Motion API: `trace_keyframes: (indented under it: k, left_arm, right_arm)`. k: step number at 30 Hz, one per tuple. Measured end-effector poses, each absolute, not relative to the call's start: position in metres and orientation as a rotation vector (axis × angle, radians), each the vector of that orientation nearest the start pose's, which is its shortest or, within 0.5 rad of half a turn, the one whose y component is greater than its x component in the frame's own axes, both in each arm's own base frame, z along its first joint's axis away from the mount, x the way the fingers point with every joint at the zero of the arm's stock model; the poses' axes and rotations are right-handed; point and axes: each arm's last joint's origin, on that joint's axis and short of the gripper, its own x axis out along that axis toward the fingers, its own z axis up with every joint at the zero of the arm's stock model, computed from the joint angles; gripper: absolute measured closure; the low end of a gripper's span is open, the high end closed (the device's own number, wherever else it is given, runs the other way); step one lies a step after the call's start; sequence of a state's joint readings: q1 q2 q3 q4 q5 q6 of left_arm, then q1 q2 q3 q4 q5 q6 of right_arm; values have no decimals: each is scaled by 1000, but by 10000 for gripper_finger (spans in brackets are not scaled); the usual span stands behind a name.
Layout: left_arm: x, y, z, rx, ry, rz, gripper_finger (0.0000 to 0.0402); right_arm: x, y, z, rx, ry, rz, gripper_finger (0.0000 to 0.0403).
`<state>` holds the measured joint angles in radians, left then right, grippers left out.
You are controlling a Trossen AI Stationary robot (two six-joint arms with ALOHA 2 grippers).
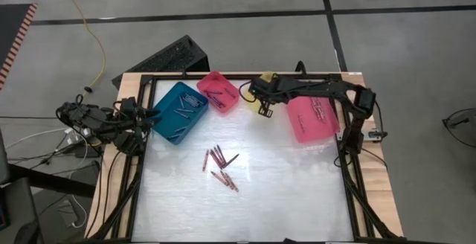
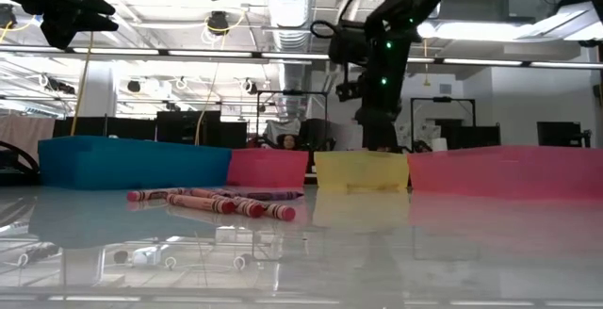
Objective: Sort crayons
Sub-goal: Put the red crayon into the yellow bin, then put the violet crayon into the left pink bin
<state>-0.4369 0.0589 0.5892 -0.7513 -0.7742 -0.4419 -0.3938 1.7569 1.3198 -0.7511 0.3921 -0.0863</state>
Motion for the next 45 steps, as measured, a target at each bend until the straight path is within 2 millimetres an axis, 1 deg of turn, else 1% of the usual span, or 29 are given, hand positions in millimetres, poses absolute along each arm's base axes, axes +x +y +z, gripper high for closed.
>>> trace_keyframes:
  k: [3, 5, 10, 14, 16, 20, 22, 26, 30, 36, 41, 45]
  left_arm:
    - [30, 8, 275, -310, 105, 369, 256]
    - [30, 8, 275, -310, 105, 369, 256]
    - [30, 8, 275, -310, 105, 369, 256]
    - [30, 8, 275, -310, 105, 369, 256]
    - [30, 8, 275, -310, 105, 369, 256]
    - [30, 8, 275, -310, 105, 369, 256]
    - [30, 8, 275, -310, 105, 369, 256]
    - [30, 8, 275, -310, 105, 369, 256]
    - [30, 8, 275, -310, 105, 369, 256]
    - [30, 8, 275, -305, 106, 369, 256]
    - [30, 8, 275, -300, 107, 369, 256]
    - [30, 8, 275, -300, 107, 369, 256]
  right_arm:
    - [319, -148, 218, -73, 1228, -621, 399]
    - [317, -150, 215, -73, 1239, -595, 391]
    - [318, -153, 214, -71, 1210, -590, 354]
    - [321, -154, 216, -112, 1184, -573, 330]
    - [324, -153, 222, -132, 1174, -561, 325]
    - [338, -145, 245, -168, 1090, -538, 322]
    - [347, -137, 258, -167, 1037, -479, 322]
    - [365, -110, 280, -163, 922, -227, 322]
    - [377, -77, 289, -188, 848, -44, 322]
    - [386, -32, 289, -260, 813, 77, 321]
    - [391, -4, 293, -293, 748, 138, 321]
    - [394, 16, 297, -326, 693, 154, 321]
